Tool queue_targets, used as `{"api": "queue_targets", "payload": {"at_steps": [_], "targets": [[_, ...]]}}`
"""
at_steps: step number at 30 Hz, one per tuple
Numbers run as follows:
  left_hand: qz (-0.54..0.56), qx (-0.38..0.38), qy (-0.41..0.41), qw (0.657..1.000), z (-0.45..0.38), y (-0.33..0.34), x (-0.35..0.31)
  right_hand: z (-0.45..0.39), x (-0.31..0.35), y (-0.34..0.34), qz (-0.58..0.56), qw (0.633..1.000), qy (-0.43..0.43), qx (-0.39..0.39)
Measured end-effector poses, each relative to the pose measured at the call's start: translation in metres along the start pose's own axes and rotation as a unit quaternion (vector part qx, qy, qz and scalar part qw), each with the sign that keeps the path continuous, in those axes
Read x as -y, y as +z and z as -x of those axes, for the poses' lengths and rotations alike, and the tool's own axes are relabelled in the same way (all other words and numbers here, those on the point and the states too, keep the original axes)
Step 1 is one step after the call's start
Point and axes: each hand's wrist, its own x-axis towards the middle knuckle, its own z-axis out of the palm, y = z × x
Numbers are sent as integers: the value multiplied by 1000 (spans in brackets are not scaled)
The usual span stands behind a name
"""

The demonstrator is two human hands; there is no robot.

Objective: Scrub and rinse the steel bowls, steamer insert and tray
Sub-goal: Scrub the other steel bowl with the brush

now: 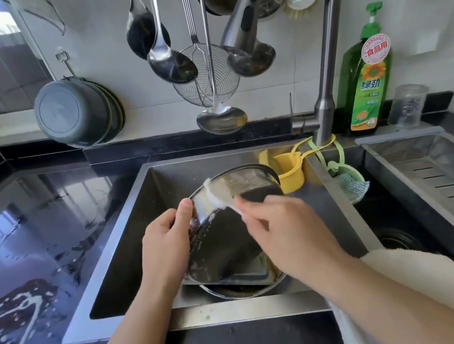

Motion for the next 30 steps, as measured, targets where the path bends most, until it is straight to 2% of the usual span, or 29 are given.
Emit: {"api": "queue_targets", "payload": {"at_steps": [3,6,9,14,17,20,23,26,30], "targets": [[-5,-5,-20,1000,0,-2,-2,-18,-23,-8,28,995,73,-54],[-1,-45,-38,998,-1,-1,-4,-16,-37,-14,56,989,117,-63],[-35,-69,-4,997,-1,0,-4,-7,-24,-6,-6,995,86,-41],[-104,-96,92,986,-2,1,1,-8,-12,11,-11,1000,19,0],[-136,-115,109,978,-3,3,-1,-6,-10,18,21,999,-7,41],[-150,-135,101,974,-7,-1,2,-14,-19,12,4,1000,23,19],[-154,-126,114,973,-7,-4,6,-21,-33,7,-40,997,63,-27],[-148,-104,127,975,-4,-2,4,-22,-34,10,-49,996,71,-9],[-128,-58,91,986,-2,-7,1,-21,-32,11,-60,996,60,-8]]}}
